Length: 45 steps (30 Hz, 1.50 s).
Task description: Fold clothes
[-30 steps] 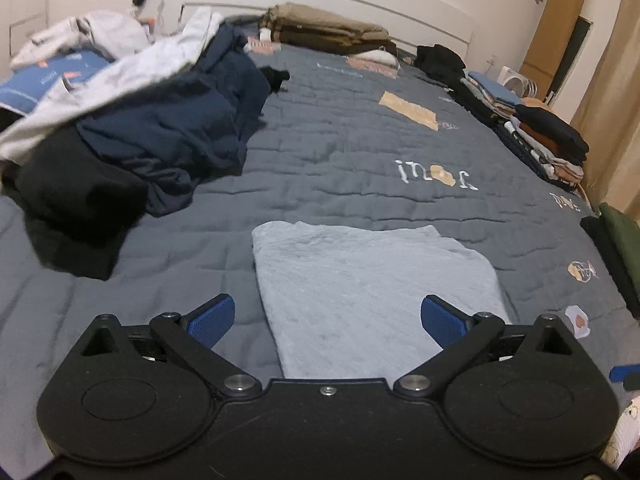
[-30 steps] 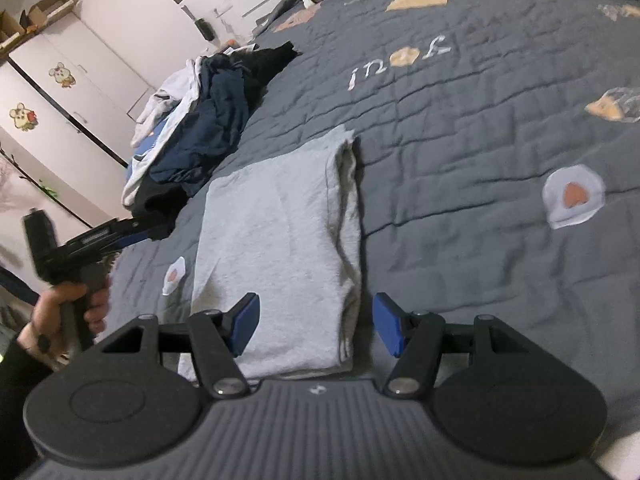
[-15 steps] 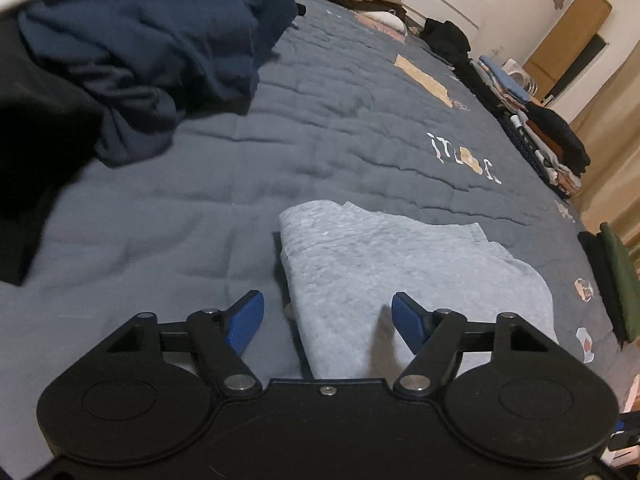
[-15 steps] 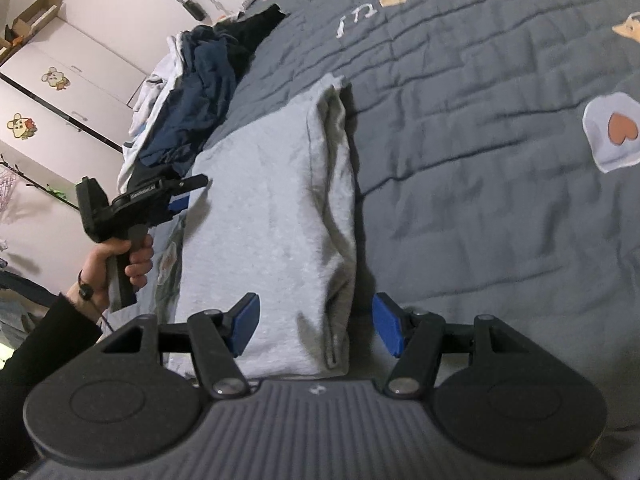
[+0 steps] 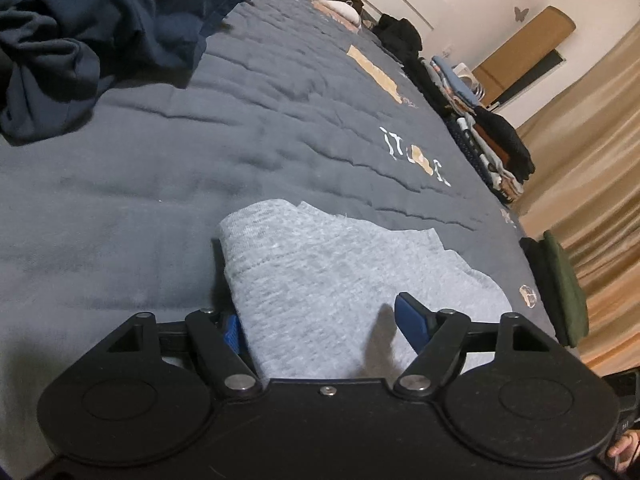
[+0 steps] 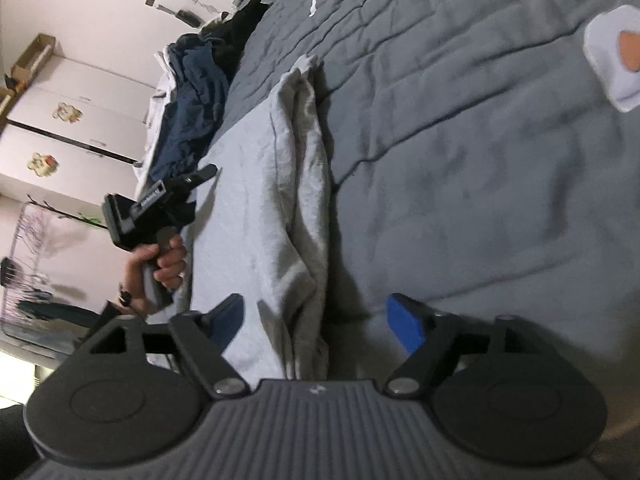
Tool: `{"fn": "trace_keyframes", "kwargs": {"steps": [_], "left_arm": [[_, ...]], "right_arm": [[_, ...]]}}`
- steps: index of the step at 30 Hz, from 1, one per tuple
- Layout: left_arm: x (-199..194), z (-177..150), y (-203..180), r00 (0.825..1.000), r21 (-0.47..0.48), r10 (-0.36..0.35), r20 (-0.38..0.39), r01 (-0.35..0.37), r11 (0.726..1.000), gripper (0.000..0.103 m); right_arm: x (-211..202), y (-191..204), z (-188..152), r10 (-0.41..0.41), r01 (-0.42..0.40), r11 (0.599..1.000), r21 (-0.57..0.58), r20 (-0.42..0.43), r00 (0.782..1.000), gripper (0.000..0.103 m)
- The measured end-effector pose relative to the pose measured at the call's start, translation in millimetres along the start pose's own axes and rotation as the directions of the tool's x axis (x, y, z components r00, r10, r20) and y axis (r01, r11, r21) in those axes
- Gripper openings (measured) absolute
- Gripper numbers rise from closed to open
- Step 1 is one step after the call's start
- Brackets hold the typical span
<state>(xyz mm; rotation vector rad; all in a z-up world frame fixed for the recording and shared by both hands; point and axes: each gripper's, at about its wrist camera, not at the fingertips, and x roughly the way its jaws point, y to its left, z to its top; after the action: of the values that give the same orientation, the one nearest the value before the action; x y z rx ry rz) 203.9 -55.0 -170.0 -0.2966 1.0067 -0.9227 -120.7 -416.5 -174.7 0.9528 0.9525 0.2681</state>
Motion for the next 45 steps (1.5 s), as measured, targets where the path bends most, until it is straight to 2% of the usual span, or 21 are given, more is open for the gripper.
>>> {"fn": "trace_keyframes", "kwargs": {"steps": [3, 5, 8, 11, 14, 15, 17, 20, 22, 23, 24, 25, 27, 30, 35, 40, 45], "left_arm": [[-1.4, -2.1, 0.8, 1.0, 0.013, -0.008, 0.004, 0.008, 1.0, 0.072], [0.3, -0.9, 1.1, 1.0, 0.01, -0.012, 0.008, 0.012, 1.0, 0.072], [1.8, -0.9, 1.1, 1.0, 0.009, -0.012, 0.01, 0.012, 1.0, 0.072], [2.0, -0.8, 0.5, 1.0, 0.012, -0.009, 0.007, 0.009, 1.0, 0.072], [2.0, 1.7, -0.6, 1.0, -0.009, -0.007, 0.001, 0.007, 1.0, 0.073], [2.8, 2.8, -1.5, 1.0, -0.027, -0.018, 0.001, 0.018, 0.999, 0.076], [4.7, 5.1, -3.3, 0.999, -0.063, -0.043, 0.004, 0.043, 0.997, 0.076], [10.5, 4.0, -10.7, 1.0, -0.022, -0.029, 0.0, 0.029, 0.999, 0.075], [10.8, 2.3, -11.4, 1.0, -0.014, -0.022, 0.008, 0.022, 1.0, 0.056], [10.4, 1.3, -10.4, 1.0, -0.026, -0.023, 0.012, 0.024, 0.999, 0.026], [10.0, 0.2, -9.4, 1.0, -0.039, -0.025, 0.017, 0.026, 0.999, 0.016], [8.7, -1.9, -14.8, 0.999, -0.02, -0.026, 0.03, 0.027, 0.999, 0.015], [6.4, -5.7, -30.1, 0.999, 0.037, -0.024, 0.048, 0.022, 0.999, 0.012], [0.7, -4.7, -48.6, 0.998, 0.086, -0.015, 0.059, 0.01, 0.996, 0.012], [-21.8, 2.5, -85.2, 0.993, 0.137, -0.044, 0.112, 0.028, 0.99, 0.012], [-37.7, 1.5, -143.7, 0.983, 0.215, -0.086, 0.162, 0.05, 0.975, 0.012], [-41.6, -2.6, -212.0, 0.969, 0.294, -0.147, 0.2, 0.083, 0.952, 0.012]], "right_arm": [[13.1, 8.4, 4.6, 0.033, -0.033, 0.999, -0.017, -0.022, 0.999, 0.102], [26.4, 17.9, 8.1, 0.066, -0.068, 0.997, -0.031, -0.061, 0.996, 0.102], [43.9, 35.4, 10.1, 0.158, -0.164, 0.986, -0.033, -0.147, 0.976, 0.101], [59.0, 40.4, 7.0, 0.052, -0.083, 0.985, -0.148, -0.201, 0.978, 0.098], [56.5, 32.4, 7.1, 0.091, -0.106, 0.99, -0.088, -0.161, 0.983, 0.098], [56.1, 31.0, 7.4, 0.099, -0.11, 0.992, -0.066, -0.146, 0.984, 0.098], [64.4, 41.4, 5.7, 0.069, -0.083, 0.992, -0.094, -0.152, 0.986, 0.102], [76.8, 49.2, 5.3, 0.043, -0.061, 0.991, -0.118, -0.151, 0.988, 0.103], [75.9, 46.2, 3.8, 0.035, -0.05, 0.992, -0.115, -0.126, 0.991, 0.097], [73.1, 43.2, 2.7, 0.028, -0.04, 0.993, -0.11, -0.11, 0.994, 0.075], [69.8, 38.7, 1.8, 0.004, -0.013, 0.996, -0.088, -0.099, 0.995, 0.028], [66.8, 34.4, 0.8, -0.016, 0.01, 0.998, -0.064, -0.088, 0.996, 0.017], [66.1, 28.5, -1.3, 0.022, -0.021, 1.0, 0.011, -0.063, 0.998, 0.016], [62.2, 43.2, -7.3, 0.033, -0.033, 0.999, -0.005, -0.02, 0.999, 0.015], [36.0, 61.5, -5.3, 0.084, -0.084, 0.996, -0.024, 0.027, 0.996, 0.015], [-15.3, 68.1, -6.1, 0.071, -0.065, 0.996, -0.054, 0.112, 0.991, 0.015], [-71.0, 72.4, -14.2, 0.057, -0.039, 0.995, -0.09, 0.205, 0.977, 0.015]]}}
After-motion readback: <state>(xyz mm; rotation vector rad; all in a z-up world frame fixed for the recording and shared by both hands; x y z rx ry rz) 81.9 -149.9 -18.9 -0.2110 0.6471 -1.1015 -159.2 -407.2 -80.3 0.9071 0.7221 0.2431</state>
